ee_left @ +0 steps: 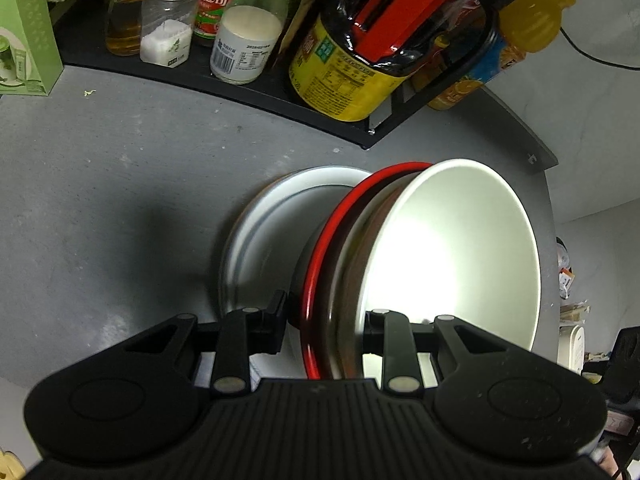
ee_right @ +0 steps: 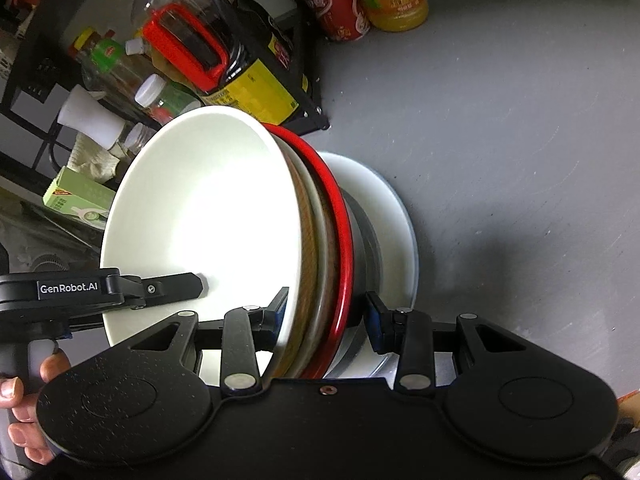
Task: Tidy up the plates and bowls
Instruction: 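Carry the red bowl stack and lower it onto the white plate stack, then open both grippers and release the bowl stack on the plates, then withdraw both grippers away from the stacked dishes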
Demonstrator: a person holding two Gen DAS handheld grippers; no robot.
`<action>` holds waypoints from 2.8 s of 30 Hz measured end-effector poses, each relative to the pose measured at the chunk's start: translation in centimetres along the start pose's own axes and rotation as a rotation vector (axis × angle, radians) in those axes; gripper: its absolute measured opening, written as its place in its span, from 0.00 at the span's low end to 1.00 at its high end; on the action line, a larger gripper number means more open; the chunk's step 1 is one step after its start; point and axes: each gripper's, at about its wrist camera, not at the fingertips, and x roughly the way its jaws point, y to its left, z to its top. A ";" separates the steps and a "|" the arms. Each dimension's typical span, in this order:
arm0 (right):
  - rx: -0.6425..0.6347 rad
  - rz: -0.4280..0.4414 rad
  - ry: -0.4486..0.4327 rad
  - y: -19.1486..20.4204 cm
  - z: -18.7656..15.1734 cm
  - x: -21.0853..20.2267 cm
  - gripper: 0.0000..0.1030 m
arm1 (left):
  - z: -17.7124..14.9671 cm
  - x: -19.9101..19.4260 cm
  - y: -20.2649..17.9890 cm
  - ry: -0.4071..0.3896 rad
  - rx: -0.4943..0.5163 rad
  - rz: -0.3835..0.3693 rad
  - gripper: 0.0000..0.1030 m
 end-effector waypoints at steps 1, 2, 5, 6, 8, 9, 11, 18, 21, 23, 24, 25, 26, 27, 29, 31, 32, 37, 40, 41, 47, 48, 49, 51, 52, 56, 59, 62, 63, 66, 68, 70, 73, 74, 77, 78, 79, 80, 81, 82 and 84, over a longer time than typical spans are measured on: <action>0.004 -0.004 0.001 0.0 -0.1 0.2 0.36 | 0.1 0.1 0.2 0.006 0.003 0.000 0.27; 0.008 -0.009 0.002 0.1 -0.2 0.3 0.36 | 0.2 0.2 0.3 0.010 0.006 0.001 0.27; 0.018 -0.014 0.006 0.1 -0.3 0.6 0.36 | 0.5 0.5 0.6 0.017 0.017 0.005 0.27; 0.020 -0.015 0.007 0.0 -0.4 0.7 0.36 | 0.5 0.7 0.6 0.018 0.019 0.008 0.27; 0.023 -0.020 0.006 0.1 -0.4 0.8 0.36 | 0.6 1.0 0.7 0.022 0.024 0.012 0.27; 0.026 -0.023 0.003 0.1 -0.4 0.8 0.36 | 0.7 1.1 0.8 0.026 0.024 0.012 0.27; 0.032 -0.025 0.000 0.1 -0.4 0.9 0.36 | 0.9 1.3 0.9 0.035 0.024 0.012 0.27; 0.068 -0.023 -0.002 -0.2 -0.4 1.0 0.37 | 1.3 1.8 1.0 0.039 0.044 0.013 0.27; 0.085 -0.012 -0.008 -0.3 -0.4 1.1 0.42 | 1.4 1.9 1.0 0.042 0.058 0.005 0.28; 0.088 -0.012 -0.008 -0.4 -0.5 1.0 0.43 | 1.4 1.9 1.0 0.043 0.064 0.002 0.28; 0.092 -0.013 -0.010 -0.4 -0.6 0.9 0.43 | 1.5 1.8 1.0 0.045 0.068 -0.001 0.29; 0.098 -0.014 -0.011 -0.4 -0.5 0.8 0.44 | 1.5 1.7 1.0 0.045 0.075 -0.006 0.31; 0.101 -0.013 -0.021 -0.4 -0.6 0.5 0.46 | 1.5 1.6 0.9 0.044 0.083 -0.005 0.33; 0.099 -0.013 -0.036 -0.4 -0.5 0.1 0.48 | 1.5 1.4 0.8 0.041 0.091 -0.001 0.35; 0.095 -0.016 -0.066 -0.3 -0.4 -0.8 0.58 | 1.7 1.1 0.8 0.030 0.103 0.008 0.46; 0.092 -0.023 -0.098 -0.3 -0.2 -1.8 0.62 | 1.9 0.8 0.8 0.011 0.120 0.010 0.53; 0.089 -0.030 -0.112 -0.4 -0.2 -2.4 0.65 | 1.9 0.6 0.7 0.006 0.128 0.014 0.57; 0.061 -0.075 -0.176 -1.3 -0.3 -4.9 0.79 | 2.2 -0.3 -0.4 -0.029 0.164 0.046 0.68; 0.078 -0.073 -0.192 -2.2 -0.4 -6.0 0.82 | 2.2 -0.9 -1.4 -0.052 0.200 0.038 0.76; 0.081 -0.072 -0.198 -2.5 -0.5 -6.4 0.88 | 2.1 -1.0 -1.9 -0.060 0.211 0.043 0.78; 0.076 -0.112 -0.263 -4.0 -1.4 -9.8 1.00 | 1.1 -2.3 -3.8 -0.092 0.266 0.049 0.84; 0.075 -0.115 -0.274 -4.2 -1.8 -10.2 1.00 | 0.7 -2.6 -4.1 -0.101 0.274 0.050 0.85; 0.075 -0.119 -0.284 -4.4 -2.2 -10.7 1.00 | 0.4 -2.9 -4.4 -0.110 0.281 0.051 0.88; 0.077 -0.132 -0.301 -4.9 -3.2 -11.7 1.00 | -0.5 -3.6 -4.8 -0.128 0.288 0.058 0.90; 0.074 -0.138 -0.309 -5.1 -3.7 -12.3 1.00 | -1.1 -4.0 -5.1 -0.134 0.289 0.061 0.91; 0.043 -0.176 -0.348 -5.6 -5.8 -14.7 1.00 | -3.6 -5.7 -5.7 -0.167 0.307 0.070 0.93; 0.049 -0.202 -0.370 -5.9 -7.2 -16.5 1.00 | -5.4 -7.0 -6.1 -0.176 0.309 0.093 0.93; 0.021 -0.213 -0.412 -5.7 -8.9 -18.3 1.00 | -7.4 -8.7 -6.6 -0.203 0.332 0.086 0.98; 0.024 -0.215 -0.421 -5.8 -9.4 -18.8 1.00 | -7.9 -9.0 -6.8 -0.210 0.342 0.090 0.99; 0.024 -0.233 -0.449 -5.7 -10.9 -20.2 1.00 | -9.9 -10.4 -7.0 -0.232 0.361 0.083 0.99; 0.016 -0.250 -0.461 -5.5 -11.9 -21.0 1.00 | -11.1 -11.2 -7.0 -0.246 0.368 0.075 0.99; 0.012 -0.263 -0.469 -5.2 -12.8 -21.6 1.00 | -12.2 -12.2 -7.1 -0.256 0.374 0.070 0.99; 0.000 -0.268 -0.479 -4.7 -14.2 -22.3 1.00 | -13.7 -13.3 -7.0 -0.271 0.384 0.061 0.99; -0.002 -0.267 -0.482 -4.5 -14.6 -22.5 1.00 | -14.3 -13.7 -6.9 -0.275 0.389 0.057 0.99; -0.007 -0.268 -0.493 -4.0 -16.0 -23.2 1.00 | -15.7 -14.9 -6.8 -0.294 0.400 0.052 0.99; -0.010 -0.274 -0.496 -3.7 -16.4 -23.4 1.00 | -16.1 -15.2 -6.7 -0.301 0.405 0.049 0.99; -0.015 -0.282 -0.500 -3.5 -16.9 -23.5 1.00 | -16.6 -15.6 -6.7 -0.309 0.408 0.042 0.99; -0.022 -0.289 -0.505 -3.3 -17.3 -23.7 1.00 | -17.1 -16.0 -6.6 -0.316 0.411 0.031 0.99; -0.025 -0.294 -0.510 -3.1 -17.8 -23.8 1.00 | -17.5 -16.3 -6.5 -0.321 0.417 0.022 0.99; -0.022 -0.293 -0.514 -3.0 -18.2 -24.0 1.00 | -17.9 -16.5 -6.5 -0.323 0.425 0.020 0.99; -0.010 -0.289 -0.522 -3.0 -19.0 -24.3 1.00 | -18.8 -17.0 -6.4 -0.331 0.442 0.015 0.99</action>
